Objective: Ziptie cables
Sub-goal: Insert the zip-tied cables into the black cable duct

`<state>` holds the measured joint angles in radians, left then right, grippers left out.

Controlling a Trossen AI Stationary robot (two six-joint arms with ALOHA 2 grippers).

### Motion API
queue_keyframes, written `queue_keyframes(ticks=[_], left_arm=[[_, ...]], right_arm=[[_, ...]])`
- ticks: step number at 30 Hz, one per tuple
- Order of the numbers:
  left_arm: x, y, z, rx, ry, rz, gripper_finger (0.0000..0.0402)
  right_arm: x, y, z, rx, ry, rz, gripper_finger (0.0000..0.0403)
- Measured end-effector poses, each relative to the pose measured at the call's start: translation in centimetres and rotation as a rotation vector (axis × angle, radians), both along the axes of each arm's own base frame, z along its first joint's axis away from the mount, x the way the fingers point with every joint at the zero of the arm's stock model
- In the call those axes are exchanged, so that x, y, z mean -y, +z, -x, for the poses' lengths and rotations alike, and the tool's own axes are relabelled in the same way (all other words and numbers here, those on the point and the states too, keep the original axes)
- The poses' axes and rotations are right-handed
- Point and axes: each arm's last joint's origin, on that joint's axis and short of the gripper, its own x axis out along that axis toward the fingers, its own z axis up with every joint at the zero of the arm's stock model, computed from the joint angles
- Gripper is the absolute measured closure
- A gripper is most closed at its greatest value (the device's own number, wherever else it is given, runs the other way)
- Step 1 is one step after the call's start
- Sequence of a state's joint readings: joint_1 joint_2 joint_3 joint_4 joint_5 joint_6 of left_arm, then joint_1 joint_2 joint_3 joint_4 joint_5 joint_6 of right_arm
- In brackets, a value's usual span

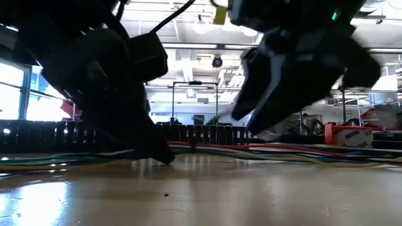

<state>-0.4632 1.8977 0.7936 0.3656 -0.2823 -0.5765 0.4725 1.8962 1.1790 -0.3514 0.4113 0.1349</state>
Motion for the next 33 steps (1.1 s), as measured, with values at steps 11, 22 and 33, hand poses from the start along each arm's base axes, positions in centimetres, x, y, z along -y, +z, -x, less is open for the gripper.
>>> queue_keyframes(ticks=[11,22,33], left_arm=[[0.0,3.7,0.1,0.111,0.012,0.064,0.04],[0.6,3.9,0.9,0.079,-0.007,0.034,0.0396],[0.7,0.7,0.3,0.03,0.03,0.028,0.0262]], right_arm=[[0.2,-2.6,-2.1,0.052,0.003,-0.047,0.0154],[0.9,-2.9,-0.5,-0.103,-0.09,-0.031,0.039],[1.6,-0.6,0.2,-0.099,-0.236,-0.167,0.0403]])
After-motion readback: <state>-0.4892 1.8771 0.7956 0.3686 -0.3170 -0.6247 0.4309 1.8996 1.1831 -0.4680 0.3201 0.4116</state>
